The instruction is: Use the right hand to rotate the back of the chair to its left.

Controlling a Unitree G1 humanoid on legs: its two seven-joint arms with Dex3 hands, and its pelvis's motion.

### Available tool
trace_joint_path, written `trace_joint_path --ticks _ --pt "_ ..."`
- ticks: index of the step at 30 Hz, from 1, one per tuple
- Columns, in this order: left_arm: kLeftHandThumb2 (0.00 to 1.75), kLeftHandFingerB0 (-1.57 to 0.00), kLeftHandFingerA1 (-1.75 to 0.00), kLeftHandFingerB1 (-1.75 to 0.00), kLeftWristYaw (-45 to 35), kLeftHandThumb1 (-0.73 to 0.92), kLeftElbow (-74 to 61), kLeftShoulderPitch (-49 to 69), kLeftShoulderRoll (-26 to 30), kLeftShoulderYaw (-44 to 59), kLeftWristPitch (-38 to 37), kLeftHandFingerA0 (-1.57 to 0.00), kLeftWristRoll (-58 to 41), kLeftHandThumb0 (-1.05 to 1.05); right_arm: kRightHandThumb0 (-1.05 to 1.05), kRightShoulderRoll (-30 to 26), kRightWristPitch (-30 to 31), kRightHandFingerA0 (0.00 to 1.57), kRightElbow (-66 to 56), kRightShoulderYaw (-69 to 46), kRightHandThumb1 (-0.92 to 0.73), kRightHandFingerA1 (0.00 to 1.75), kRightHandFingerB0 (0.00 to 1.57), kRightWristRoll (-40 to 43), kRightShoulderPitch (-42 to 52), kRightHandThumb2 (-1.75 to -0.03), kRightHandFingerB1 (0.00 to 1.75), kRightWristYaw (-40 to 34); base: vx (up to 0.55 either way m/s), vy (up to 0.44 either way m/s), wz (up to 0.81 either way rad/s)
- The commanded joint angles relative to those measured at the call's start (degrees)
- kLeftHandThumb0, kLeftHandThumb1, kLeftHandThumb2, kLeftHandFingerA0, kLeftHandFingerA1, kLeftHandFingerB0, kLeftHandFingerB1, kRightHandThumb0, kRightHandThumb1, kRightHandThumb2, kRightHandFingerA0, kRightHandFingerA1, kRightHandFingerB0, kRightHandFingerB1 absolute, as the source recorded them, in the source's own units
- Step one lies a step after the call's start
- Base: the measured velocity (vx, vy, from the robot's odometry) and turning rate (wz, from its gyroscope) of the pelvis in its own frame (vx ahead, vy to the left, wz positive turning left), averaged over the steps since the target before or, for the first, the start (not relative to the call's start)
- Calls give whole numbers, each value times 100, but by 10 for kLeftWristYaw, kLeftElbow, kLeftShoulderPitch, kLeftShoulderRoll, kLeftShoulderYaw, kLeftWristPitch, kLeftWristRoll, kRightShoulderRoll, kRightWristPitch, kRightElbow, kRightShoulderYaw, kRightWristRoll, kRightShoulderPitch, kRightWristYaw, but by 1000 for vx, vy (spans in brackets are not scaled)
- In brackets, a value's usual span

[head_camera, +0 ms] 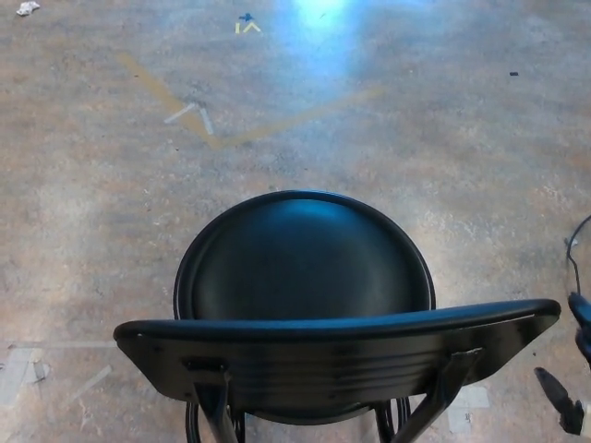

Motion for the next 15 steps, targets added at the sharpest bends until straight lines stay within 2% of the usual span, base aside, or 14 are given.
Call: trace_joint_path --ticks 1,3,4,7,8,15 --pt "61 -62 -50 -46 0 72 4 5 1 -3 0 -65 8 -47 -99 -32 24 0 -157 30 -61 0 0 -7 67 -58 0 61 0 0 0" --pt "61 -62 -50 -46 0 72 4 4 1 -3 0 -65 8 -47 -99 -33 33 0 -168 30 -61 0 0 -6 71 -58 0 61 0 0 0" --pt "62 -63 -51 -46 2 72 3 3 0 -3 0 -66 8 -48 -97 -36 33 0 -186 31 -45 0 0 -4 78 -86 0 63 0 0 0" --pt "62 -63 -51 -46 5 72 3 1 -2 -4 -1 -66 8 -48 -97 -43 44 0 -227 33 -45 0 0 -1 93 -86 0 65 0 0 0" --pt "62 -61 -51 -46 4 72 2 2 -1 -5 -2 -65 9 -48 -104 -48 48 0 -240 32 -63 0 0 3 98 -59 0 72 0 0 0" --pt "62 -62 -51 -46 3 73 4 5 1 -4 -5 -65 7 -48 -99 -65 51 0 -291 27 -63 0 0 5 116 -59 0 86 0 0 0"
